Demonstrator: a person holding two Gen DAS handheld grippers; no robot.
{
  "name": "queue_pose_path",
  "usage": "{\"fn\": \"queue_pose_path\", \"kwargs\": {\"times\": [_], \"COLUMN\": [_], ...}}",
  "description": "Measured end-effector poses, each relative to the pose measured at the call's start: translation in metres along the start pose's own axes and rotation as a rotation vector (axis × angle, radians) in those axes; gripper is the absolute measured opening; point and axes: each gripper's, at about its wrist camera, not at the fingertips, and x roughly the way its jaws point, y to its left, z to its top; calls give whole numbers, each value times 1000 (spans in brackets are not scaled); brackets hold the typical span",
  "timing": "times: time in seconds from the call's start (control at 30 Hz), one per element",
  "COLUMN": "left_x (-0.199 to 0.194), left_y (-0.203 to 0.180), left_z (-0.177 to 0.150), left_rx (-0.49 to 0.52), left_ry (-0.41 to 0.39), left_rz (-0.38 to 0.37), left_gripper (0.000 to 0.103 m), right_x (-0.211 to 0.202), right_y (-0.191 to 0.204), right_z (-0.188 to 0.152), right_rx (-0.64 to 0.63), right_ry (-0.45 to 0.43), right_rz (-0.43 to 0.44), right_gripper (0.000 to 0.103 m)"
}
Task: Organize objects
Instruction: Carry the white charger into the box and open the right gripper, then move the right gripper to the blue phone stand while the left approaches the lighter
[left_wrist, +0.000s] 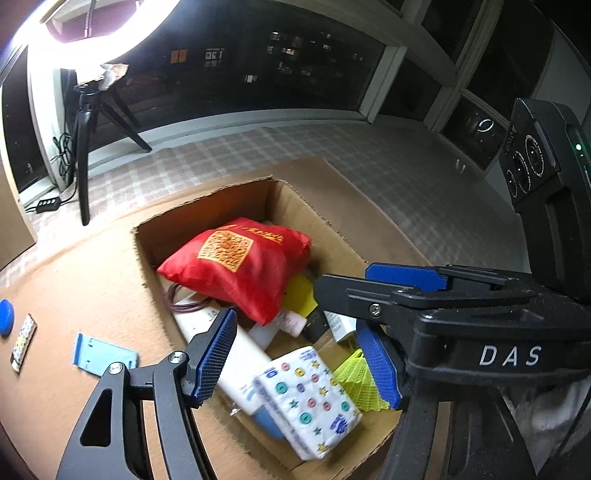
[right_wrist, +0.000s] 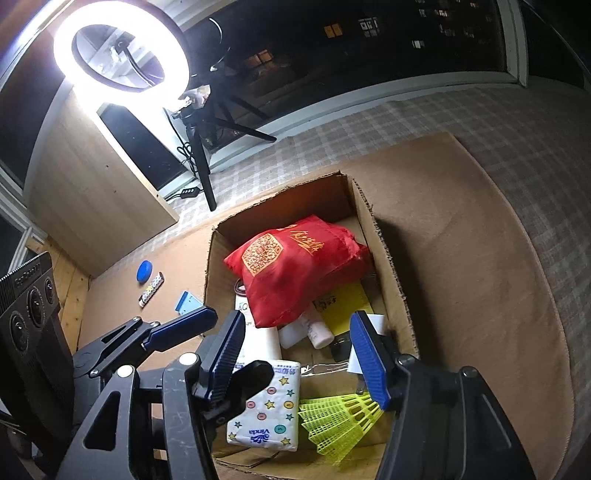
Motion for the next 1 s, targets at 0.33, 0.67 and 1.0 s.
{"fn": "queue_pose_path", "kwargs": {"times": [0.33, 0.67, 1.0], "left_x": [-30, -65, -114], "left_y": [22, 72, 136], "left_z": [-17, -48, -99], "left_rx": [-16, -80, -161], "left_ry": [-19, -18, -25], "left_rz": [42, 96, 178], "left_gripper": [71, 70, 70], "right_x": [1, 3, 12], "right_y": [23, 58, 101], "right_z": [-9, -21, -37], "right_rx": [-15, -69, -122], "right_ry": [-19, -48, -49], "right_rz": [32, 35, 100], "right_gripper": [56, 57, 57]}}
